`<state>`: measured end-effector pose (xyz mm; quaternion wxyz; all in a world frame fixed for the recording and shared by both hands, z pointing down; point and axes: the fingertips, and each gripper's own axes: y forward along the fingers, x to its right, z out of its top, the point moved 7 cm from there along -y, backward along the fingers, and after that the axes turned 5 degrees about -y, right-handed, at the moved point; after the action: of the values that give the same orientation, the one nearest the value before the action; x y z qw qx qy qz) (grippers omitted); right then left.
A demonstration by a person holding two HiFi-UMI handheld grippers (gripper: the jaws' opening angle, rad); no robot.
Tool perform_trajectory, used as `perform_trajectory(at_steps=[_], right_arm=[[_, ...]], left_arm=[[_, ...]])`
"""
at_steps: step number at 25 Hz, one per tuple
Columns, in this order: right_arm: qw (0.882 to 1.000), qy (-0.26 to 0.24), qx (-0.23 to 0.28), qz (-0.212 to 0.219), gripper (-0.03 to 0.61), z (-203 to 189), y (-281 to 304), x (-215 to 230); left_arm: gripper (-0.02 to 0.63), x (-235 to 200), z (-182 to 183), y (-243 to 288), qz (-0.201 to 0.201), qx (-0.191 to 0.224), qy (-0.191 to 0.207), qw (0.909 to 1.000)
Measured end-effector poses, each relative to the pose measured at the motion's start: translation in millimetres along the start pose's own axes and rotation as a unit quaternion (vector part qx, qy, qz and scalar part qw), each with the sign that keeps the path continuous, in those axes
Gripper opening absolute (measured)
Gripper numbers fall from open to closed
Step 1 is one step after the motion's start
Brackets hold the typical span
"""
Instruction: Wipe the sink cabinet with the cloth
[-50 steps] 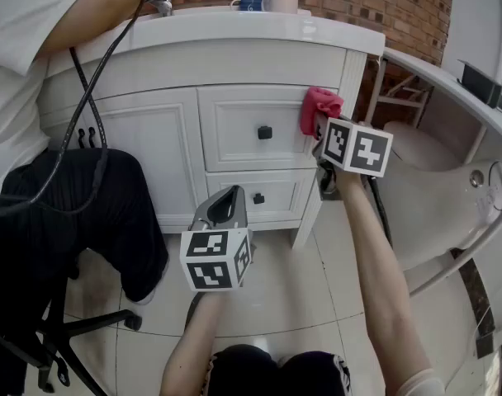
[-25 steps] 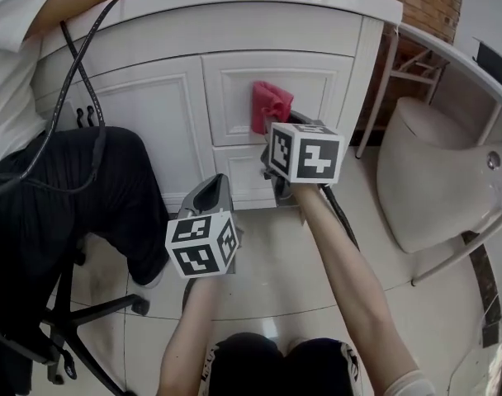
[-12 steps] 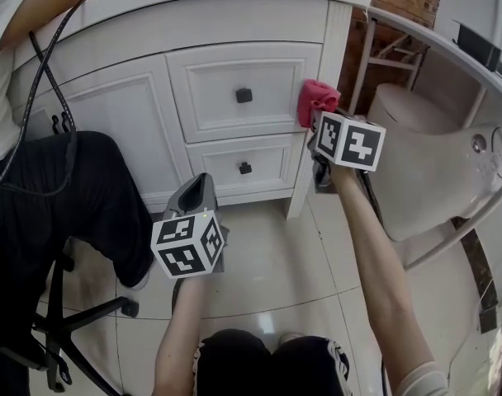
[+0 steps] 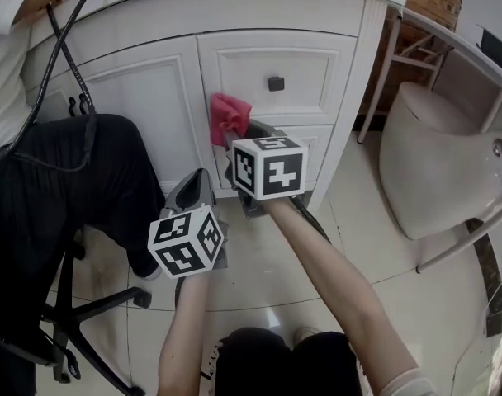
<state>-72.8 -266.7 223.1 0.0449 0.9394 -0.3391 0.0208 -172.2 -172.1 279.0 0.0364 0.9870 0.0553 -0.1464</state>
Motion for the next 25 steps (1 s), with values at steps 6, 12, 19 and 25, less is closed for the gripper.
perform_trajectory(at_steps=[6, 12, 19, 25], right_arm=[[0.999, -0.050, -0.020, -0.006, 0.057, -11.6, 31.3, 1.3], [0.994, -0.040, -0.006, -0.097, 0.057, -20.9, -32.4, 98.4], [0.976, -0.001, 0.008, -0.216, 0.057, -20.2, -102.7, 196.1], [0.988, -0.011, 0.035, -0.150, 0.058, -22.9, -96.6, 139.5]], left_arm=[[0.015, -2.5, 7.6, 7.5, -0.003, 0.005, 0.014, 0.9999], [0.015, 25.8, -5.8, 30.5, -0.035, -0.008, 0.025, 0.9991], [0.015, 58.2, -15.5, 47.5, -0.065, -0.006, 0.024, 0.9976], [0.015, 35.3, -27.0, 47.1, -0.028, -0.001, 0.008, 0.9996]])
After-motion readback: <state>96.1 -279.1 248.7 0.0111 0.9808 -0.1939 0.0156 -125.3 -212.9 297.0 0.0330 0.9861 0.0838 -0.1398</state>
